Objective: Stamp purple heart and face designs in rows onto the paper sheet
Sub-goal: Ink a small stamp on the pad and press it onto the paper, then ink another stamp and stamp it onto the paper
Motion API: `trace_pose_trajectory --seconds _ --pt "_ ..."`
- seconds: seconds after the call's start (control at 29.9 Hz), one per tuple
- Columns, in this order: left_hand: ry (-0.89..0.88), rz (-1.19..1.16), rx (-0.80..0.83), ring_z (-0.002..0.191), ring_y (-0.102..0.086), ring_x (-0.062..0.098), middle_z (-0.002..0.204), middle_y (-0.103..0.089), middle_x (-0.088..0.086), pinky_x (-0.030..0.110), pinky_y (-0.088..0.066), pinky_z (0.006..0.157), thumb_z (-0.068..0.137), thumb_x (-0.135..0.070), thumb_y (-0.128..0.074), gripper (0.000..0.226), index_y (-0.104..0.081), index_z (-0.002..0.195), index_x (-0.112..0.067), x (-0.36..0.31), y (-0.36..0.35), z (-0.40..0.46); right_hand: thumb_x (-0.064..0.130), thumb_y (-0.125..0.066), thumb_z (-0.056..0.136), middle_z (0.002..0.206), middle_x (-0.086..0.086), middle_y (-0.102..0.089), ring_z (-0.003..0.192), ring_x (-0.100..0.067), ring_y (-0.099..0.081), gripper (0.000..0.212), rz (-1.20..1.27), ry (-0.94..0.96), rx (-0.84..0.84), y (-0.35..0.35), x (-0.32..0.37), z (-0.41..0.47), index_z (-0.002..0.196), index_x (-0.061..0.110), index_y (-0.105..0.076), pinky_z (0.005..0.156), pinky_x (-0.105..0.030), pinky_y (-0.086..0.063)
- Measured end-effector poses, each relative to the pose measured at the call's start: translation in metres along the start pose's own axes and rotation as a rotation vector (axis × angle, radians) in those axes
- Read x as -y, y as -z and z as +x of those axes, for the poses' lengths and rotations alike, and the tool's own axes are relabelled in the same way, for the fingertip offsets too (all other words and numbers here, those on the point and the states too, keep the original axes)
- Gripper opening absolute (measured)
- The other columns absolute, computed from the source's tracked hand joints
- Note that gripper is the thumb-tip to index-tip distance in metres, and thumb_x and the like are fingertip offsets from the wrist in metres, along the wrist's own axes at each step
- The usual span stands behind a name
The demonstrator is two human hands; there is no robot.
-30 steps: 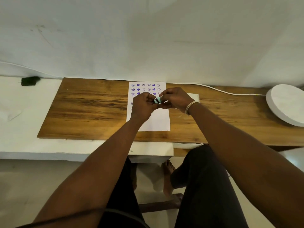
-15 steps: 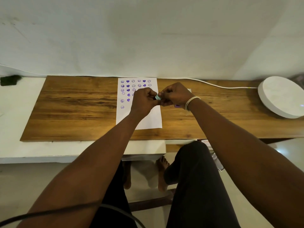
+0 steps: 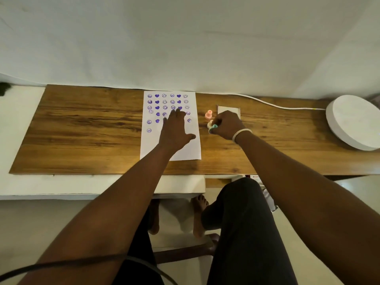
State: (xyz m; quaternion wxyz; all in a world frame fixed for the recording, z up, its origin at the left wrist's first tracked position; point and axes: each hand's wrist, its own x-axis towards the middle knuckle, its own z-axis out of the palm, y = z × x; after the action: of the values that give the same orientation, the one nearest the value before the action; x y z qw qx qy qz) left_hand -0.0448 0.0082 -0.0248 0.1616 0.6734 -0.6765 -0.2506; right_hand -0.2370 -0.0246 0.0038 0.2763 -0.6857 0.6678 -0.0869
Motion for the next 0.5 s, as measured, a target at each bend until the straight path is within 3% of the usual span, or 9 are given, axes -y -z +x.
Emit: trace_pose_trajectory --seconds 0.1,0.2,0.33,0.5 --pt "-0.064 0.284 0.018 0.153 -0.001 0.031 0.165 -0.006 0.012 0.056 -0.004 0.12 0.079 -0.066 -0.062 0.099 -0.021 0.151 -0.012 0.014 -0.009 -0.002 0.019 -0.078 0.078 0.106 -0.01 -0.07 0.095 -0.023 -0.065 0.031 -0.047 -0.019 0.002 -0.023 -0.006 -0.008 0.106 0.005 -0.071 0.084 -0.026 -0.047" --pt "-0.078 0.345 0.052 0.153 -0.001 0.032 0.165 -0.005 0.013 0.059 -0.004 0.119 0.076 -0.074 -0.057 0.102 -0.023 0.15 -0.013 0.023 -0.013 -0.005 0.018 -0.075 0.08 0.104 -0.011 -0.07 0.092 -0.025 -0.066 0.028 -0.056 -0.037 -0.033 -0.034 -0.009 -0.011 0.106 0.006 -0.069 0.086 -0.029 -0.052" --pt "-0.047 0.335 0.156 0.152 -0.008 0.031 0.164 -0.011 0.013 0.057 -0.01 0.12 0.068 -0.071 -0.07 0.104 -0.032 0.145 -0.013 0.029 -0.016 -0.01 0.023 -0.075 0.079 0.097 -0.007 -0.069 0.083 -0.02 -0.062 0.03 -0.048 -0.036 -0.047 -0.036 -0.01 -0.011 0.104 0.008 -0.067 0.08 -0.028 -0.053" --pt "-0.069 0.342 0.173 0.153 -0.003 0.03 0.164 -0.009 0.015 0.055 -0.005 0.121 0.066 -0.066 -0.074 0.094 -0.044 0.137 -0.013 0.035 -0.019 -0.012 0.038 -0.07 0.082 0.08 -0.002 -0.065 0.075 -0.018 -0.06 0.028 0.067 -0.127 -0.246 -0.021 -0.011 0.002 0.086 0.011 -0.069 0.064 -0.019 -0.038"
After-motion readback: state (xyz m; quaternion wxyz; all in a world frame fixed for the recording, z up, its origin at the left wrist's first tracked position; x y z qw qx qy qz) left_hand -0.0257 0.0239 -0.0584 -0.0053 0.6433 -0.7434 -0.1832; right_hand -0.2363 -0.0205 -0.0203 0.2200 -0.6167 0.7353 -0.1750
